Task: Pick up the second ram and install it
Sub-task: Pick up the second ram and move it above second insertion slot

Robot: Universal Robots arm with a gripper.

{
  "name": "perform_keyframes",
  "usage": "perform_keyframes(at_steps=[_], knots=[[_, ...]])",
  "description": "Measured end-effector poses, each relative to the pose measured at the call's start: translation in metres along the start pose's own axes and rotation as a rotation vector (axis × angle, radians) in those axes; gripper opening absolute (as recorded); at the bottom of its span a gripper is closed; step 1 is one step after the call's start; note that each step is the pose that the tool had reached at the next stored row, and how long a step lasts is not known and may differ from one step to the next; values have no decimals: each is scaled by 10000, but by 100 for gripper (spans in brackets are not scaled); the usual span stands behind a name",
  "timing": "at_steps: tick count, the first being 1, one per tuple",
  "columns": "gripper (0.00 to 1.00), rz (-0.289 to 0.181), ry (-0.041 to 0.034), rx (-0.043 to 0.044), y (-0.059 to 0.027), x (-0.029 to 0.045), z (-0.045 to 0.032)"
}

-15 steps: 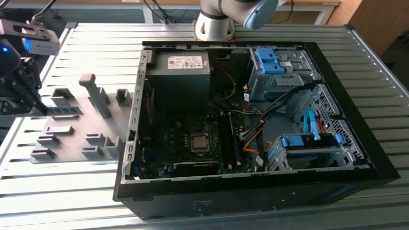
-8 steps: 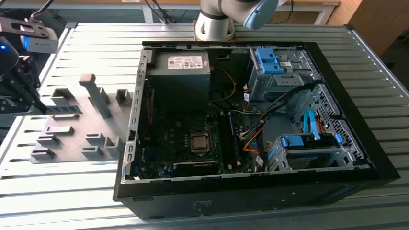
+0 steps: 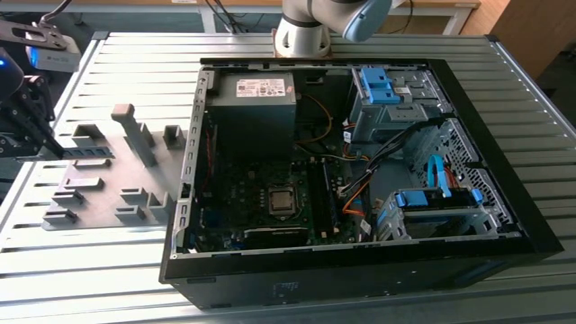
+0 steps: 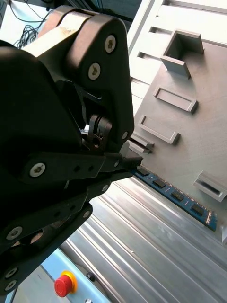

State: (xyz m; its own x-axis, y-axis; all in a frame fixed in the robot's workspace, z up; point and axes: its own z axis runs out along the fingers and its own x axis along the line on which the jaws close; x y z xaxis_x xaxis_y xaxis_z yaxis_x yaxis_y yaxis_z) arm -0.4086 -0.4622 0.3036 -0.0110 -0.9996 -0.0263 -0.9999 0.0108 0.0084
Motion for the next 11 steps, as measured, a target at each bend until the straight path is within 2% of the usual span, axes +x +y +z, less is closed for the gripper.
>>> perform_keyframes(at_steps=[11], knots=[[14, 0, 0, 0, 0, -1, -59]])
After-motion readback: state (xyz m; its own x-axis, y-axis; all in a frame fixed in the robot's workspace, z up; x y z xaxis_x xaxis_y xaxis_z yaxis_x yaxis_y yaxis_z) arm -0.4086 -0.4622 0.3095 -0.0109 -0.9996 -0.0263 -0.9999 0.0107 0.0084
